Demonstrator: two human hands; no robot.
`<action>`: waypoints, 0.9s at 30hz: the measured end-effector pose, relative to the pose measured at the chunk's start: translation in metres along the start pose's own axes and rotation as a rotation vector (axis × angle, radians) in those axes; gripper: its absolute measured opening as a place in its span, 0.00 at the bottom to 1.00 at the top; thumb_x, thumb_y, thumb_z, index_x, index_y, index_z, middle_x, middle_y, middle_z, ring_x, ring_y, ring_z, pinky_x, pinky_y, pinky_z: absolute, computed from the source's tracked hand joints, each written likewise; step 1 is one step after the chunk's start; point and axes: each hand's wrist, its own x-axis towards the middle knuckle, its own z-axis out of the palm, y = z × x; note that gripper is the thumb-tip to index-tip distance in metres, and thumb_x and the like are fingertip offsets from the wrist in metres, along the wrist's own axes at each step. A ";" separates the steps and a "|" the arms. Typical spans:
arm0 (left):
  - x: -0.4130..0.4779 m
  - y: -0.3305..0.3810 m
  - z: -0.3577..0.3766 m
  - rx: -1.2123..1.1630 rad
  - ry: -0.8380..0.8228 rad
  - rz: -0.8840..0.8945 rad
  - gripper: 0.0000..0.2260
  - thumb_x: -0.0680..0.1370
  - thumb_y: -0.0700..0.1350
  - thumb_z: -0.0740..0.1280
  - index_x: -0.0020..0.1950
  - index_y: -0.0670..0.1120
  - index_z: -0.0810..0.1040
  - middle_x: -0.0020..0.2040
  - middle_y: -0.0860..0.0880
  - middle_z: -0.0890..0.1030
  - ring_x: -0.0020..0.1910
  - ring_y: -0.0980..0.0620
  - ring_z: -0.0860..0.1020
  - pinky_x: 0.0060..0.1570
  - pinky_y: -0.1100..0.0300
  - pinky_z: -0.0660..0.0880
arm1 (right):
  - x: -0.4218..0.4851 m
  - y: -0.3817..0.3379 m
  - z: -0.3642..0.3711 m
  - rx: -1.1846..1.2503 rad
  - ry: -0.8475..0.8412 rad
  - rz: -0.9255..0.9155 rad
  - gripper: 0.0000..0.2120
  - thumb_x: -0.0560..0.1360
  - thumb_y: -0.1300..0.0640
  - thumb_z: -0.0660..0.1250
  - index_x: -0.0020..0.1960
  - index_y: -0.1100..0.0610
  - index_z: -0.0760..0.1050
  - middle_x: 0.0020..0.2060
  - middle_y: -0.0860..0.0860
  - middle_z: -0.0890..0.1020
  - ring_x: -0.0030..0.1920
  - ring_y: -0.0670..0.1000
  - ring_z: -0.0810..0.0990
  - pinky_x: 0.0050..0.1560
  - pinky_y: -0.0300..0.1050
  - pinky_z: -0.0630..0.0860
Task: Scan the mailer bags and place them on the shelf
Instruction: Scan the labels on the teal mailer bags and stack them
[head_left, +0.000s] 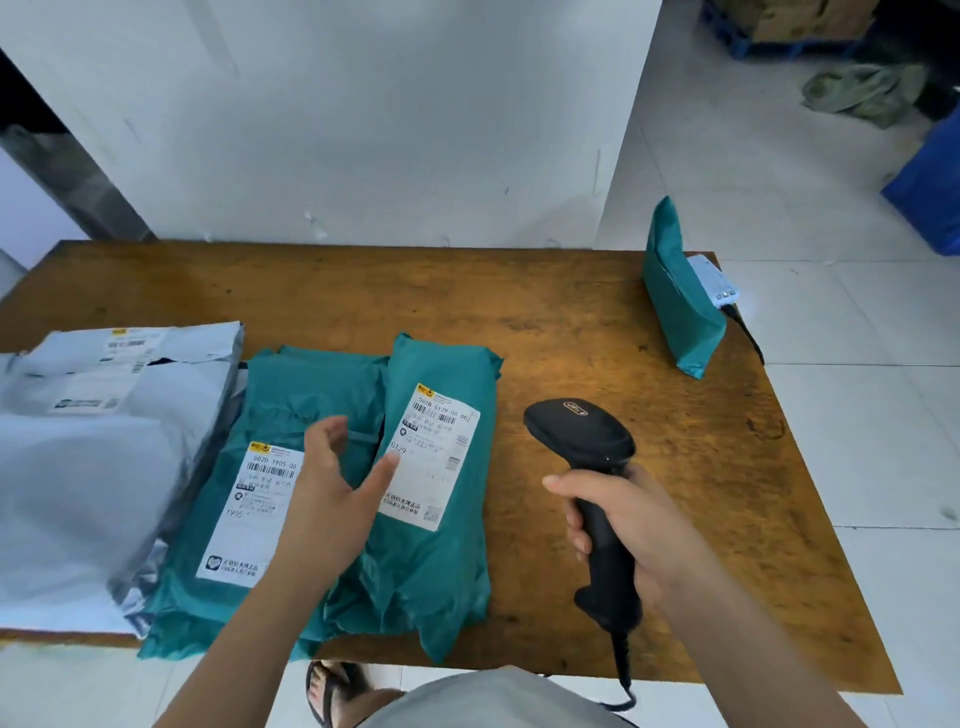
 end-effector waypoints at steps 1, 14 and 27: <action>0.000 0.011 0.000 0.109 0.069 0.102 0.26 0.76 0.45 0.68 0.70 0.44 0.63 0.69 0.47 0.69 0.69 0.49 0.67 0.68 0.56 0.64 | 0.001 -0.001 -0.003 0.007 0.005 -0.001 0.16 0.71 0.61 0.71 0.28 0.59 0.71 0.24 0.56 0.72 0.22 0.51 0.68 0.27 0.42 0.68; 0.072 0.152 0.197 0.521 -0.390 0.615 0.27 0.78 0.48 0.63 0.74 0.48 0.57 0.64 0.39 0.71 0.58 0.41 0.76 0.57 0.50 0.72 | -0.011 -0.013 -0.082 0.135 0.201 -0.022 0.12 0.71 0.59 0.71 0.33 0.62 0.72 0.26 0.57 0.72 0.24 0.51 0.69 0.31 0.43 0.69; 0.100 0.175 0.311 0.855 -0.675 0.568 0.21 0.78 0.39 0.58 0.71 0.40 0.64 0.68 0.40 0.71 0.66 0.42 0.70 0.63 0.53 0.68 | -0.050 0.017 -0.139 0.324 0.474 0.052 0.15 0.71 0.60 0.71 0.29 0.59 0.71 0.24 0.56 0.71 0.22 0.50 0.68 0.29 0.41 0.69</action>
